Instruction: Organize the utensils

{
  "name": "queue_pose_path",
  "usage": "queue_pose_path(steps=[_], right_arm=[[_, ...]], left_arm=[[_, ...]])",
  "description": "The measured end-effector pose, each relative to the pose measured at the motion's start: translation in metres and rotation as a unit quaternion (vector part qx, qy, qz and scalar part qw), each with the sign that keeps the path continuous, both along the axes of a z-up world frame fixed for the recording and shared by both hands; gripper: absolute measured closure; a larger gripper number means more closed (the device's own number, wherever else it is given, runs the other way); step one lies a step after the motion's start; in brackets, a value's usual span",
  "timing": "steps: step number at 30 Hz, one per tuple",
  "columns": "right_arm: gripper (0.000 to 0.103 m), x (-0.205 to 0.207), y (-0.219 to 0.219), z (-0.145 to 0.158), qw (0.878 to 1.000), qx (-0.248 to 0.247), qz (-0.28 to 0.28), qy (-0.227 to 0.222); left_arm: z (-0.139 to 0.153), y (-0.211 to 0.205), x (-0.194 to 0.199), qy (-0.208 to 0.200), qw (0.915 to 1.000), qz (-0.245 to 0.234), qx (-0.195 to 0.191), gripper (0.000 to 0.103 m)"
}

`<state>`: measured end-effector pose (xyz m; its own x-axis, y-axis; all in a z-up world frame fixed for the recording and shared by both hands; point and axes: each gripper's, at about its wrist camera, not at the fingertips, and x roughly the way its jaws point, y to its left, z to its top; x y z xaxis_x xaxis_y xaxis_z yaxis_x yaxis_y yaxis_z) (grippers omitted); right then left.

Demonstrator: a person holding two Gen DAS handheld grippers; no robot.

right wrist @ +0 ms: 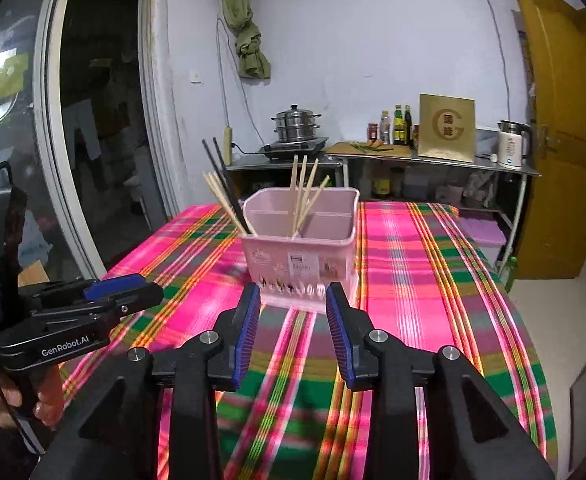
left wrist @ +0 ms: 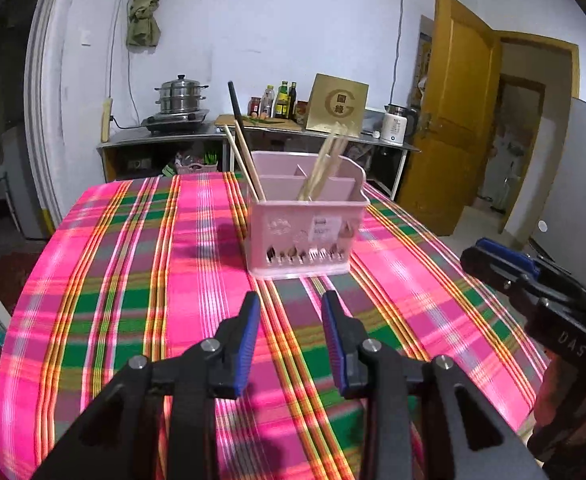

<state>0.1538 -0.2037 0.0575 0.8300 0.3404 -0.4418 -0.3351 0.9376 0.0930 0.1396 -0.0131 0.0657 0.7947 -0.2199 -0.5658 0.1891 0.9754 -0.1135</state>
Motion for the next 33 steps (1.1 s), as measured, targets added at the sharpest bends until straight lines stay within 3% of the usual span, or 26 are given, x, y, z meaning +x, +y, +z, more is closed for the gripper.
queue_pose_path(steps=[4, 16, 33], right_arm=[[0.066, -0.032, 0.0, -0.011, 1.0, -0.012, -0.016, -0.011], [0.065, -0.084, 0.004, -0.029, 1.0, -0.007, -0.022, -0.005], [0.065, -0.091, 0.001, -0.033, 0.999, -0.019, -0.041, -0.012]], left_arm=[[-0.004, -0.006, -0.028, -0.018, 0.9997, 0.003, 0.016, 0.07], [-0.016, -0.003, -0.076, -0.028, 0.9995, 0.009, 0.012, 0.07], [-0.02, 0.0, -0.084, -0.032, 0.9992, 0.025, 0.007, 0.07]])
